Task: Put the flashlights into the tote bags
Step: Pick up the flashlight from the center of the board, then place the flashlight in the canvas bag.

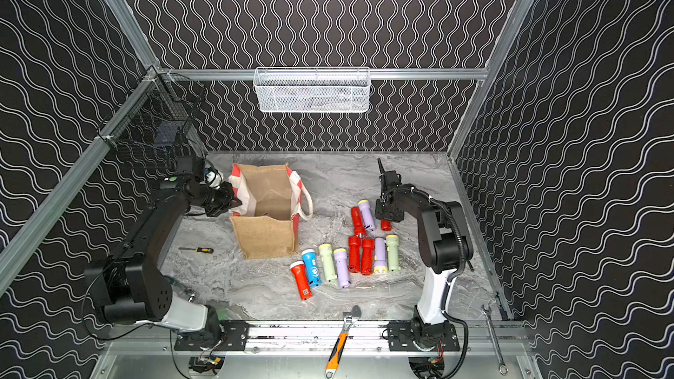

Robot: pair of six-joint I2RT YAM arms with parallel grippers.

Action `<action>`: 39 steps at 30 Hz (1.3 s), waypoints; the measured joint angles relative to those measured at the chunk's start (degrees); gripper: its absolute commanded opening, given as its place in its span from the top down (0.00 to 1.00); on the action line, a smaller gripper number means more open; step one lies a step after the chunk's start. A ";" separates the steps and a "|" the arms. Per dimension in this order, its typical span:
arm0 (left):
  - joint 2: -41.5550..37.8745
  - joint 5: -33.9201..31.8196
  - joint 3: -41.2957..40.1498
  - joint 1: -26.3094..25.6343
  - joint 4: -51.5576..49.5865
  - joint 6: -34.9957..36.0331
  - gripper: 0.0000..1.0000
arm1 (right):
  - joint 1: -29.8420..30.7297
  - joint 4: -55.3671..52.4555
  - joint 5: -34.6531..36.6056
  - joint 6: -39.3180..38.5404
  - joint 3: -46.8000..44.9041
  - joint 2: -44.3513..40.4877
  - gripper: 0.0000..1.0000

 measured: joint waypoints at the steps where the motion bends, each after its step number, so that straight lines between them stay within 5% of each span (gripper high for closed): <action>1: 0.04 0.00 0.13 0.00 -0.02 0.00 0.99 | -0.02 0.22 0.04 0.00 -0.24 -0.15 0.57; 11: 0.07 0.02 0.20 0.00 -0.04 0.02 0.99 | 0.02 -2.73 -0.59 -0.15 0.31 -4.37 0.74; 18: -0.02 0.02 0.20 0.00 -0.04 0.04 0.99 | 1.46 -4.79 -5.79 -0.39 6.05 -10.05 0.74; 26: -0.02 0.22 0.20 0.00 -0.02 0.13 0.99 | 11.63 -5.99 -8.44 0.26 19.26 -12.15 0.74; 39: -0.72 0.87 0.52 0.00 0.09 0.35 0.99 | 27.06 -2.89 -16.98 7.15 37.42 -3.76 0.74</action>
